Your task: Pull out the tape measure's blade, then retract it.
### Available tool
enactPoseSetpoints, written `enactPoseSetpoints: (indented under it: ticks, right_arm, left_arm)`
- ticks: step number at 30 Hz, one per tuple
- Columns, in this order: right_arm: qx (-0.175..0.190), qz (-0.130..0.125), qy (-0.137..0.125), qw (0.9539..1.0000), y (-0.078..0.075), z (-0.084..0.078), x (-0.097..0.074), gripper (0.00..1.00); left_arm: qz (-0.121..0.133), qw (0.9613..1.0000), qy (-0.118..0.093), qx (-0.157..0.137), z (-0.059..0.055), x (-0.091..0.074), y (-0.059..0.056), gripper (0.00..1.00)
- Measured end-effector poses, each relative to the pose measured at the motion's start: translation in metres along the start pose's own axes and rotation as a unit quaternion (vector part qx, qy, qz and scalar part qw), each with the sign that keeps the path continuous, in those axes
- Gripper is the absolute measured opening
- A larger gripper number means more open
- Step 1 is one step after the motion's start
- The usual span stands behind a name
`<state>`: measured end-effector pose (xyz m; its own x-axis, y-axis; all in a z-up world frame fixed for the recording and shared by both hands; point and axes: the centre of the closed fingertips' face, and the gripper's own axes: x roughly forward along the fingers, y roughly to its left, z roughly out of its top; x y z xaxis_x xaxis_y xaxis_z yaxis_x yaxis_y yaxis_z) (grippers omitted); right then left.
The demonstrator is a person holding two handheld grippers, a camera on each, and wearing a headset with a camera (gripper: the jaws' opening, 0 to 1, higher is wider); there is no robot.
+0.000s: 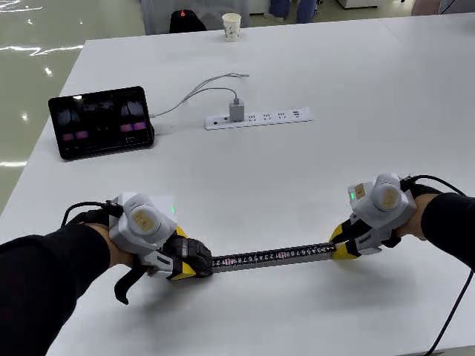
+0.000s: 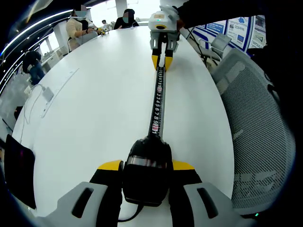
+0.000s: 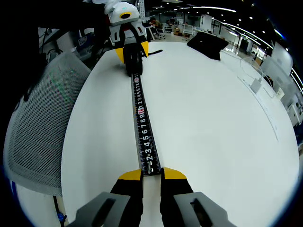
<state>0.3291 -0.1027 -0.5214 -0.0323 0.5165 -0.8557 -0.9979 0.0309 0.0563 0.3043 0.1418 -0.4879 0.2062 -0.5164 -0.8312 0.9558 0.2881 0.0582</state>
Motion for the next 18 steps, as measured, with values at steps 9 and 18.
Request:
enactPoseSetpoints:
  ticks: [9, 18]
  right_arm:
    - [0.002, -0.001, 0.001, 1.0, 0.0004, -0.0028, -0.0027, 0.09]
    - [0.006, -0.001, 0.001, 1.0, -0.0003, -0.004, -0.0035, 0.1]
  left_arm:
    - [0.0, 1.0, 0.001, 0.001, -0.0004, 0.0002, -0.0001, 0.32]
    - [0.002, 1.0, 0.0, -0.001, 0.0001, 0.0007, 0.0002, 0.32]
